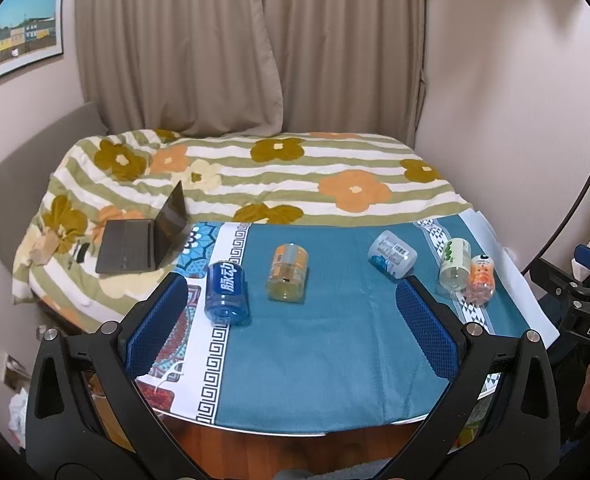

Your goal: Flip cup upright

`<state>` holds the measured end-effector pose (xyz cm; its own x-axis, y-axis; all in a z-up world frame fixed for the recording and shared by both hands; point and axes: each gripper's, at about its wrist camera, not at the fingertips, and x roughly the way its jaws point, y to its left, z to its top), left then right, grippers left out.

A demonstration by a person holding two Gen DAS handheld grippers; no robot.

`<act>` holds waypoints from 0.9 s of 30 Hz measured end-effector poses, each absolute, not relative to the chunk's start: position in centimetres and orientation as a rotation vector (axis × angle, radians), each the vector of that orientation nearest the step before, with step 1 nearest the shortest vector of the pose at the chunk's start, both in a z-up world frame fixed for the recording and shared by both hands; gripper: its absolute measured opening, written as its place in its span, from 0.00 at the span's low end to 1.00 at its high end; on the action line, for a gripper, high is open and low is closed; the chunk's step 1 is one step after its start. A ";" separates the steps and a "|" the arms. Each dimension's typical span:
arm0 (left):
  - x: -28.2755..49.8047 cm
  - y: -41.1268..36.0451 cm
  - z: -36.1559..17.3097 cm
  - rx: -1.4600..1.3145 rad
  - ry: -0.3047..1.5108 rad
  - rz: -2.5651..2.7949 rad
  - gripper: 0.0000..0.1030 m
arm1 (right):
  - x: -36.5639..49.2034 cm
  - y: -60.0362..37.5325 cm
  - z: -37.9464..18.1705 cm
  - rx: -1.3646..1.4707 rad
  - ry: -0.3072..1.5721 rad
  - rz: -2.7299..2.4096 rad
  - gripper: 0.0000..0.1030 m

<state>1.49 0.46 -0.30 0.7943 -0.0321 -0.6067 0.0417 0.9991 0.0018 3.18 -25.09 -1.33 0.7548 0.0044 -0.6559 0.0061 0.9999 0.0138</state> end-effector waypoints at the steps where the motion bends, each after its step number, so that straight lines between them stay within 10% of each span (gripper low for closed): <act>1: 1.5 0.5 -0.3 0.016 0.651 -0.039 1.00 | 3.1 -25.1 -1.3 0.017 0.715 -0.002 0.98; 27: 1.8 1.2 -0.2 0.019 0.654 -0.035 1.00 | 3.5 -24.6 -1.7 0.024 0.721 -0.002 0.98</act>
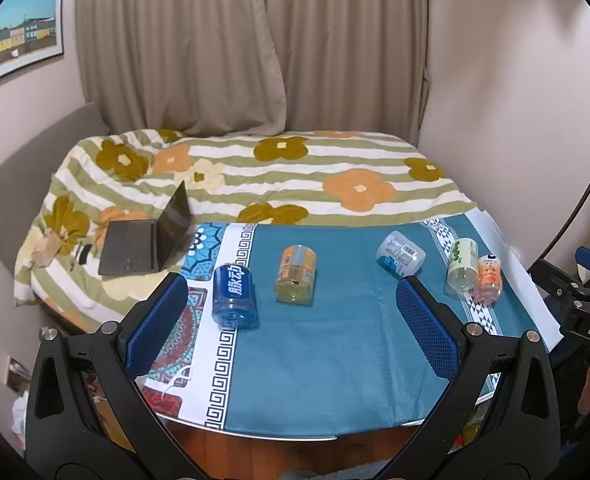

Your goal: Flip cup upright

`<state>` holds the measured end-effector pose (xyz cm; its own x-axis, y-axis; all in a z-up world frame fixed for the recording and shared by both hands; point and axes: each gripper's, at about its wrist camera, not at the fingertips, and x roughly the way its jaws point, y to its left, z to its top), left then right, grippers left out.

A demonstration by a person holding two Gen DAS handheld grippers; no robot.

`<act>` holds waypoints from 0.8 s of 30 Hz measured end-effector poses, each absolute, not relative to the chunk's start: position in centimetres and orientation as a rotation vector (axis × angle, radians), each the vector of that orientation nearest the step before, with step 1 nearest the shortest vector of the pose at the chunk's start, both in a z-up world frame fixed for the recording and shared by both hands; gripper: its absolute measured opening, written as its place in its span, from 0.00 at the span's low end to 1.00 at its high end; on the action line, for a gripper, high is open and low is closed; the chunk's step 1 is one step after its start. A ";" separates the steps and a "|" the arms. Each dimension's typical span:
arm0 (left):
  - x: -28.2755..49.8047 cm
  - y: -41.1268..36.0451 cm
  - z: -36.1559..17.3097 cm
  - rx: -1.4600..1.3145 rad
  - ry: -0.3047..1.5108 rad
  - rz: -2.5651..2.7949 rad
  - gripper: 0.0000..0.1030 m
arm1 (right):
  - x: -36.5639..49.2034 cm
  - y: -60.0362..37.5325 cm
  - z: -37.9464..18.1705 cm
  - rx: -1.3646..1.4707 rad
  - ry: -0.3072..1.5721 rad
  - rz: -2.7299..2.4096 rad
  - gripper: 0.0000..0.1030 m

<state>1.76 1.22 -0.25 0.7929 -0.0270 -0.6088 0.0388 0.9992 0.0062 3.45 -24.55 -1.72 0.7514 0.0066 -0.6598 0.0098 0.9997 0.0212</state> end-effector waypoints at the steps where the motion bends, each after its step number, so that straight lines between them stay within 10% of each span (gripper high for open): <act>1: 1.8 1.3 -0.2 0.018 0.654 -0.035 1.00 | 3.4 -24.4 -1.7 0.023 0.720 -0.003 0.98; 24: 2.0 2.2 -0.3 0.017 0.653 -0.025 1.00 | 3.5 -24.2 -1.7 0.027 0.721 -0.005 0.98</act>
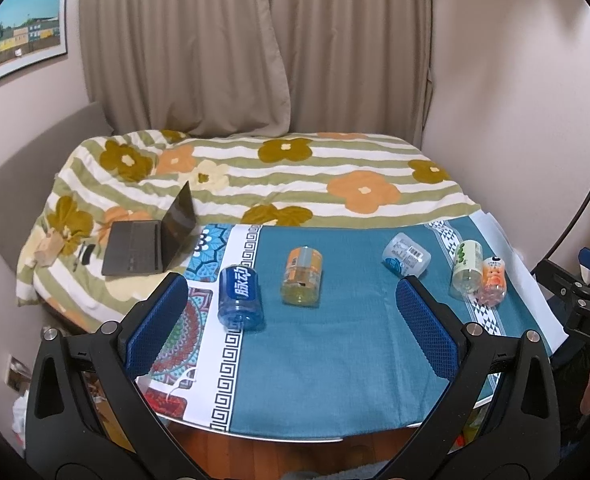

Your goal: Flip cup upright

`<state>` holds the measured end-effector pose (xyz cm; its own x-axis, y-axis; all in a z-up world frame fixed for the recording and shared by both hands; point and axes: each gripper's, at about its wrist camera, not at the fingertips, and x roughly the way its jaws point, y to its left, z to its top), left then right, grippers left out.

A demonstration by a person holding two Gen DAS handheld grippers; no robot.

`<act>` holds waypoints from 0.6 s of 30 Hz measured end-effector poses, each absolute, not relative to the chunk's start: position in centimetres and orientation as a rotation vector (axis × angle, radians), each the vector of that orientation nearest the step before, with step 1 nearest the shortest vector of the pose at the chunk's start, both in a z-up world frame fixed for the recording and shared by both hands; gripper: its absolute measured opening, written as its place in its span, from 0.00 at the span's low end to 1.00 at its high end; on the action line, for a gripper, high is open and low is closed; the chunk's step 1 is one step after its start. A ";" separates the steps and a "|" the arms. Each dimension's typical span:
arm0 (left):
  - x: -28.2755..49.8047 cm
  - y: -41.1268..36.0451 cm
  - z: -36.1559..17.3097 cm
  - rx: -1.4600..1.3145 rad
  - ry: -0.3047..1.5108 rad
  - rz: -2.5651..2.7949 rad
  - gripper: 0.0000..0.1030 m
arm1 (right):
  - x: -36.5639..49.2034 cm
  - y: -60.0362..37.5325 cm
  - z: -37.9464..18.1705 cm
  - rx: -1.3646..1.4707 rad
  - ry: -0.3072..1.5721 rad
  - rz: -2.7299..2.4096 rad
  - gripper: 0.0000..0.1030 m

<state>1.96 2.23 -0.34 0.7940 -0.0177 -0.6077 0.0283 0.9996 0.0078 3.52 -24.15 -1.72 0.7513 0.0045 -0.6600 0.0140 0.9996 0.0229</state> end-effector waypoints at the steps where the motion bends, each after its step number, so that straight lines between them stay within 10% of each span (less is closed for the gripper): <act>1: 2.0 2.2 -0.3 0.017 0.653 -0.025 1.00 | 3.6 -24.2 -1.7 0.028 0.721 -0.004 0.98; 18: 2.1 2.4 -0.3 0.020 0.651 -0.025 1.00 | 3.7 -23.9 -1.8 0.030 0.721 -0.007 0.98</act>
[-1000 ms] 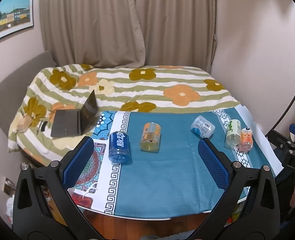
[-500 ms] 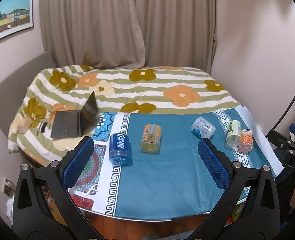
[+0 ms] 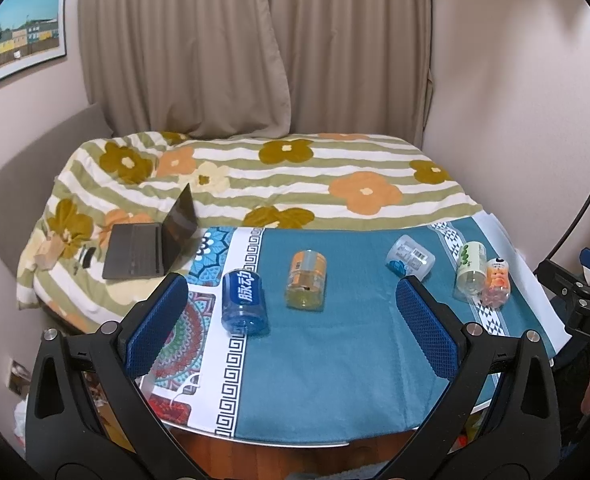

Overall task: Flip cup upright
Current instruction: 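Move the right tool to the lying orange goldfish cup and close on it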

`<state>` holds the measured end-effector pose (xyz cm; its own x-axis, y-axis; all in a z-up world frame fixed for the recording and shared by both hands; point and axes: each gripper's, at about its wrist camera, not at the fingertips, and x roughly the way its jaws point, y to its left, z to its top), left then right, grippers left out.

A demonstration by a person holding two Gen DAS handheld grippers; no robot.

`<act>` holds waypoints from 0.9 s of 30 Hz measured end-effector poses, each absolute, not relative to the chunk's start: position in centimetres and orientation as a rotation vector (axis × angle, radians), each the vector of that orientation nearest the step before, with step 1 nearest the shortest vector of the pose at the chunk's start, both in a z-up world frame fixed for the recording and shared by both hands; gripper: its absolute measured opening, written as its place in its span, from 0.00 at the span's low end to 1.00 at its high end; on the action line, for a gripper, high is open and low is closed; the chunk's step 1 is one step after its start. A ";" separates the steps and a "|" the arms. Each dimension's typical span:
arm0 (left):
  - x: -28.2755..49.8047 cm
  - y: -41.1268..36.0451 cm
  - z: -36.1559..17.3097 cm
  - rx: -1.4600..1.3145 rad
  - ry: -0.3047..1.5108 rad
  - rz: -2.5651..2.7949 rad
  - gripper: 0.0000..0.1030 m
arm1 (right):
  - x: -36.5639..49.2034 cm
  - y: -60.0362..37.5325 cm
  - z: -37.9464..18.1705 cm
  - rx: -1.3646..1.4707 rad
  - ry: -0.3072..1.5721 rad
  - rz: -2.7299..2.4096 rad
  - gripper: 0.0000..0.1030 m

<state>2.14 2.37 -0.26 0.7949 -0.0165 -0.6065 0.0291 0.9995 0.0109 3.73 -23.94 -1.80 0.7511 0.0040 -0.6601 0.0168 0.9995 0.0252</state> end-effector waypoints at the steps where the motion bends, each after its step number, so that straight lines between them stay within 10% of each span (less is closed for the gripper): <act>1: 2.1 2.3 -0.3 0.020 0.653 -0.024 1.00 | 3.7 -24.1 -1.8 0.030 0.723 -0.006 0.98; 27: 12.2 -0.5 -9.6 0.124 0.964 -0.148 1.00 | 10.5 -33.9 -9.5 0.314 0.973 -0.286 0.94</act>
